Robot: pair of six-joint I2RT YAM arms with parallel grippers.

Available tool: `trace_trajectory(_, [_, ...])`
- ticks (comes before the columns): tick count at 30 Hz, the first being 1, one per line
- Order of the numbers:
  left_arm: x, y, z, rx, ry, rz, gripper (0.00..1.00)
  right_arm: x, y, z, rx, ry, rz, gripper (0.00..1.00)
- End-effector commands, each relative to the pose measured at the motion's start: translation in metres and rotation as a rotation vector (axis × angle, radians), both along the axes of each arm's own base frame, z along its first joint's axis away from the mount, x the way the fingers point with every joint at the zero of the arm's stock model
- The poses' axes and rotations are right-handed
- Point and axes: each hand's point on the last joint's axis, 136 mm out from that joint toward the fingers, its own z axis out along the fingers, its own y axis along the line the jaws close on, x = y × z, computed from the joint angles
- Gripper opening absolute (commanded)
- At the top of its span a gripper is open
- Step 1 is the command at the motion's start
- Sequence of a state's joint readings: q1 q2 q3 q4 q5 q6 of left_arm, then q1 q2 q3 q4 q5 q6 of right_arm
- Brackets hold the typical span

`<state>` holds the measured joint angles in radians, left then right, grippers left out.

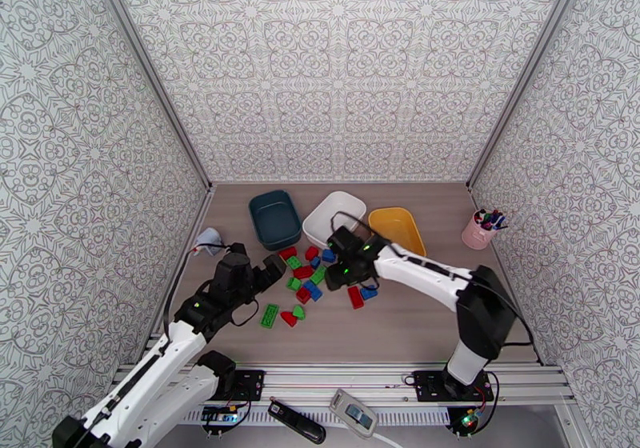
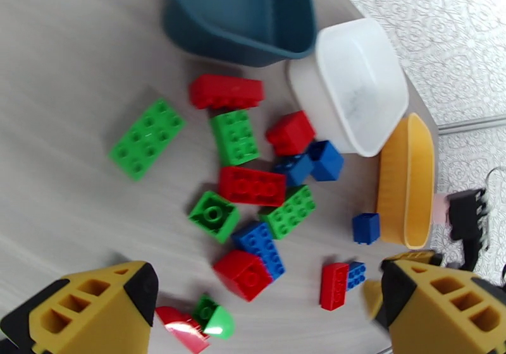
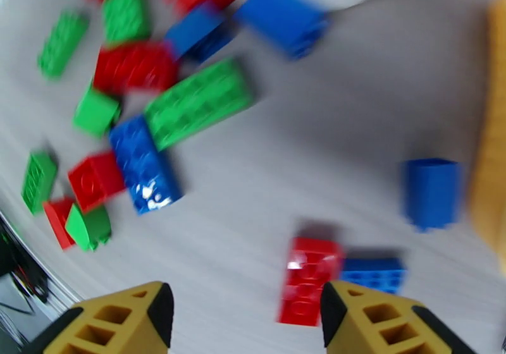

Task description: Sort the legos into containers by color

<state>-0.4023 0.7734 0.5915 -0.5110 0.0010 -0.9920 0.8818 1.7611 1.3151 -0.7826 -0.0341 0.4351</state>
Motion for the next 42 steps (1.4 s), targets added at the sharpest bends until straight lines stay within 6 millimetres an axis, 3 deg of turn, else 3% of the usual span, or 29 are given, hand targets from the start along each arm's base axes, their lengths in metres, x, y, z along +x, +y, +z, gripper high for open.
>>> trace_trajectory(1, [-0.011,0.006,-0.013,-0.017,0.055,0.009,0.99,-0.008,0.021,-0.007,-0.017,-0.025,0.085,0.67])
trace_trajectory(7, [-0.015,0.013,-0.016,-0.043,0.061,0.033,0.99,-0.019,0.039,-0.034,-0.075,-0.007,0.154,0.68])
trace_trajectory(17, [-0.017,0.015,-0.019,-0.053,0.075,0.042,0.99,-0.010,0.061,-0.056,-0.129,-0.019,0.190,0.68])
trace_trajectory(27, [-0.017,0.018,-0.020,-0.049,0.078,0.048,0.99,0.003,0.081,-0.062,-0.136,-0.025,0.199,0.60])
trace_trajectory(34, [-0.018,0.020,-0.021,-0.049,0.083,0.054,0.99,0.004,0.082,-0.065,-0.136,-0.017,0.195,0.51])
trace_trajectory(42, [-0.014,0.016,-0.018,-0.064,0.067,0.039,0.99,0.002,0.081,-0.041,-0.092,-0.042,0.182,0.38])
